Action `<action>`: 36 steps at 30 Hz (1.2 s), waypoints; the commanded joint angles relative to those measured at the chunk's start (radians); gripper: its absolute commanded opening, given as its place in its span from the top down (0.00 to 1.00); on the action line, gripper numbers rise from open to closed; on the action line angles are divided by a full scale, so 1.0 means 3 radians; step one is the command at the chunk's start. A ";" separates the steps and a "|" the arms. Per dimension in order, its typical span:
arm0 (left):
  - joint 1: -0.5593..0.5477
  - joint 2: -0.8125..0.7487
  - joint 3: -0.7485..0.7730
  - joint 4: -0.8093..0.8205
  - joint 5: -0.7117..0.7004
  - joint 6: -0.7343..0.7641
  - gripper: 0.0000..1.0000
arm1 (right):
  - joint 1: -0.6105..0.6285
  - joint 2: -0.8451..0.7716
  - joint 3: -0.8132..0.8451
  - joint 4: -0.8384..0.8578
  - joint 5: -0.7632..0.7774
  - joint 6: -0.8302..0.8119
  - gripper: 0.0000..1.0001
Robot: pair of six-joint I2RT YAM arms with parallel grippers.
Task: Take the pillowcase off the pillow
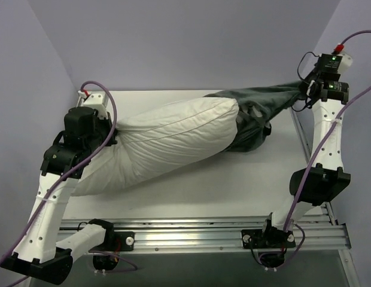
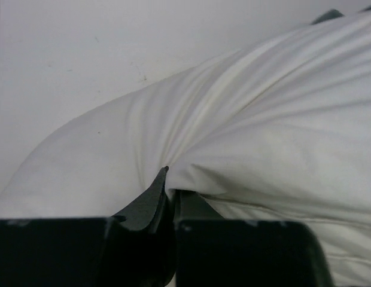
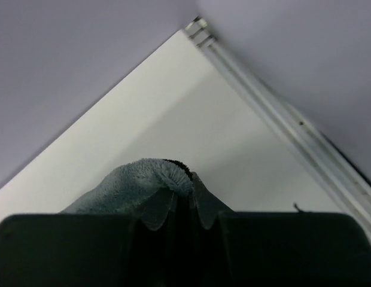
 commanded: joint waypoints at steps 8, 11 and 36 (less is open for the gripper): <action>0.0481 0.0376 0.0567 0.0303 -0.0451 -0.0195 0.98 | -0.0369 -0.0201 0.0121 0.0635 0.0134 -0.0112 1.00; 0.0486 0.0627 0.0848 0.0354 -0.0404 -0.0185 0.98 | -0.0359 -0.0124 0.0239 0.0702 -0.0320 -0.0178 1.00; 0.0098 0.1349 0.1501 0.1186 -0.1969 0.0567 0.98 | 0.0667 -0.0736 -0.0669 0.2640 -0.1775 -0.0179 1.00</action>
